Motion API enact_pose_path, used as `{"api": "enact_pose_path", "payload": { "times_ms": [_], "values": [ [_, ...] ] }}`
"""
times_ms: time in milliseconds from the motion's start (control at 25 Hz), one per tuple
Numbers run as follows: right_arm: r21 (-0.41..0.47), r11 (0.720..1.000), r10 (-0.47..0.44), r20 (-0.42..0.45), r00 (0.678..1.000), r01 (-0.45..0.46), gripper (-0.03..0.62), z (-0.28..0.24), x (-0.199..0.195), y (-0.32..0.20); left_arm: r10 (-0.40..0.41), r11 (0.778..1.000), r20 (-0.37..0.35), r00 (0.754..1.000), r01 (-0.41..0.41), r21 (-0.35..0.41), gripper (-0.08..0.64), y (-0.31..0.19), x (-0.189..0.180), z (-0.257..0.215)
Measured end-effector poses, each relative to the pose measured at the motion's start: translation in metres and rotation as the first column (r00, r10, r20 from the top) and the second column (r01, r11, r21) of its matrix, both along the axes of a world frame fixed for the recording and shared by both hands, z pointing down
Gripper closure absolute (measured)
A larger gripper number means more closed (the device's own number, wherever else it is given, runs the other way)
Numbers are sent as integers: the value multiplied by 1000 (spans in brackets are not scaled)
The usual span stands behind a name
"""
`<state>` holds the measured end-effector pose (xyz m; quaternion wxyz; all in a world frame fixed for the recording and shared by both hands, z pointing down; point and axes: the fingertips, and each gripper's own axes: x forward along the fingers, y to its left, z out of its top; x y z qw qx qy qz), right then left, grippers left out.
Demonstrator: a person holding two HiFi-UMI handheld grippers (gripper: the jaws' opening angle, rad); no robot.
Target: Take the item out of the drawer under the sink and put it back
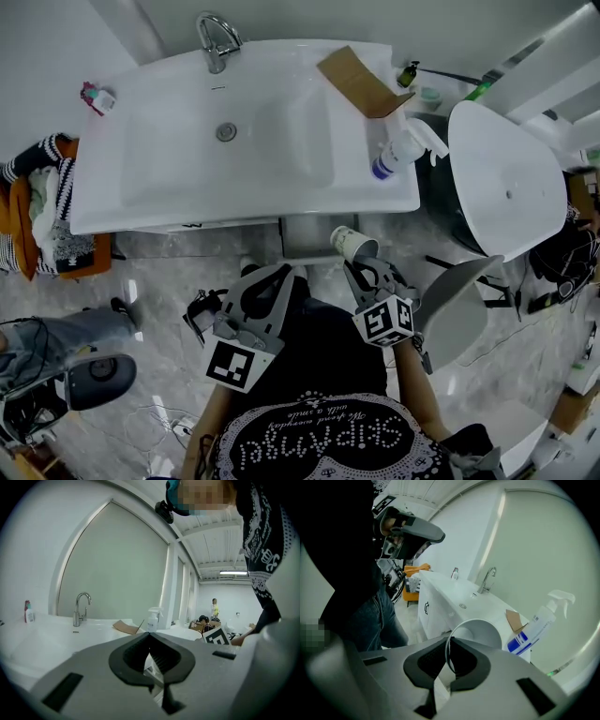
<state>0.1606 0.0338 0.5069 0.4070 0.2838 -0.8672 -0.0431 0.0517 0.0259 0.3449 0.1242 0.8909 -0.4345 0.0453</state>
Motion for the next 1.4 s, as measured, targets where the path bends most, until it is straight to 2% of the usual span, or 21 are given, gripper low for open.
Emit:
{"api": "enact_pose_path", "payload": {
  "times_ms": [520, 1080, 1400],
  "values": [
    [-15, 992, -124, -114, 986, 123, 568, 32, -15, -9, -37, 999, -7, 999, 37, 2, 560, 1, -7, -1],
    [-110, 980, -180, -165, 970, 164, 569, 81, -19, -17, -111, 993, -2, 994, 111, -29, 560, 1, -27, 2],
    [-147, 971, -216, -190, 958, 190, 569, 107, -26, -27, -128, 990, 8, 992, 128, -58, 560, 1, -34, 9]
  ]
}}
